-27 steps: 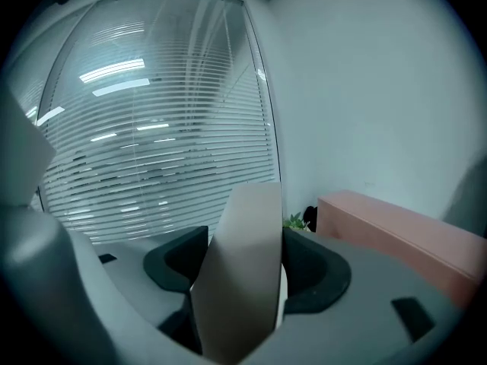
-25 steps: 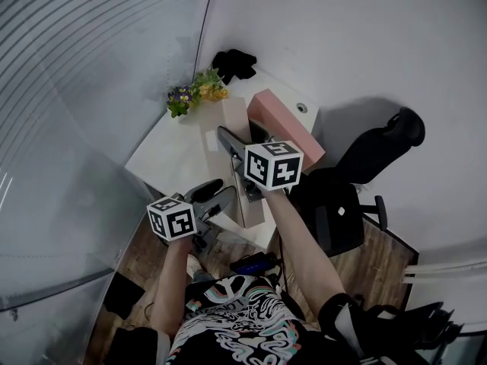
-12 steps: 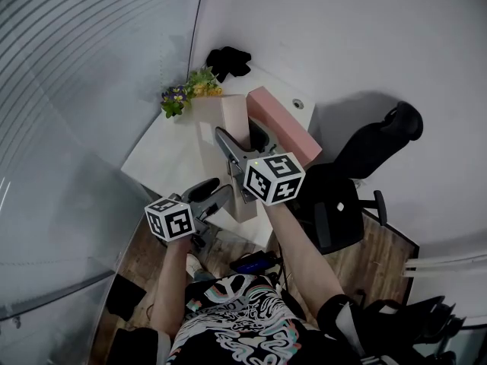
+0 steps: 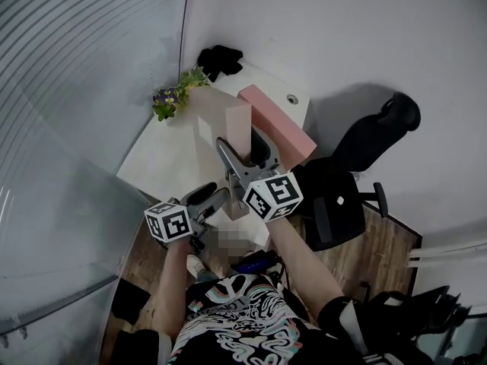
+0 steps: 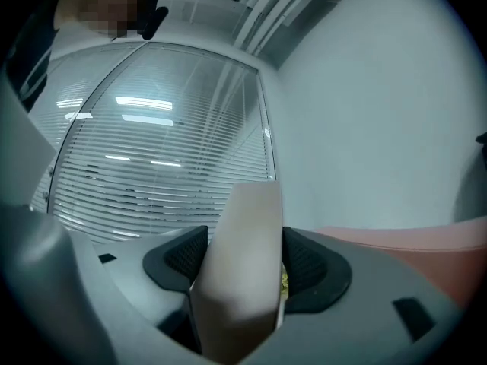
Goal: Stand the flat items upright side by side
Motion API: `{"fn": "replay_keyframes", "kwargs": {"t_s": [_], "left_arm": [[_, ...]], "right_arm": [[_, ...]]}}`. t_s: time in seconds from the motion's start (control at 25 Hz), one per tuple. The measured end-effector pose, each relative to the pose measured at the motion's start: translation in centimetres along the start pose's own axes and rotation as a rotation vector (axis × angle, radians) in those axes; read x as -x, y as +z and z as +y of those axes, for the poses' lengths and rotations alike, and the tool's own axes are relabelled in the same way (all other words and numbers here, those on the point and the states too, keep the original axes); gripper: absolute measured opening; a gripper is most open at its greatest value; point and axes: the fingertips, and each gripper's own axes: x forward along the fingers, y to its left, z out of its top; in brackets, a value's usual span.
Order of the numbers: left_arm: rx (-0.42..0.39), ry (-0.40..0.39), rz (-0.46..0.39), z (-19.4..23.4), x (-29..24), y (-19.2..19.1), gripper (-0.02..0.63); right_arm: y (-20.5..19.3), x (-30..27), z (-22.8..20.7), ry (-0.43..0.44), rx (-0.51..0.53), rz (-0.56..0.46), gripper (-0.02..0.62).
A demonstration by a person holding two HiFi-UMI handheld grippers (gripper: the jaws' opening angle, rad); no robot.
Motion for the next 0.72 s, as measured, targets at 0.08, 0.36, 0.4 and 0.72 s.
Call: {"fn": "replay_keyframes", "kwargs": {"t_s": [0.08,0.36,0.4,0.72], "left_arm": [[0.005,-0.006,0.007,0.1,-0.2,-0.3,0.232],[0.031,-0.02,0.026,0.2,-0.6,-1.5,0.272],[0.036,-0.025,0.028,0.2,-0.7,-1.7,0.273],[0.028,0.004,0.027,1.1,-1.2,-2.4,0.255]], "right_arm": [[0.0,0.4,-0.2,-0.008,-0.003,-0.011,0.308],[-0.1,2.3,-0.4,-0.003,-0.01,-0.031,0.31],[-0.1,2.5,-0.5,-0.003,-0.011,-0.03,0.31],[-1.1,4.7,-1.3,-0.033,-0.034,0.012,0.307]]}}
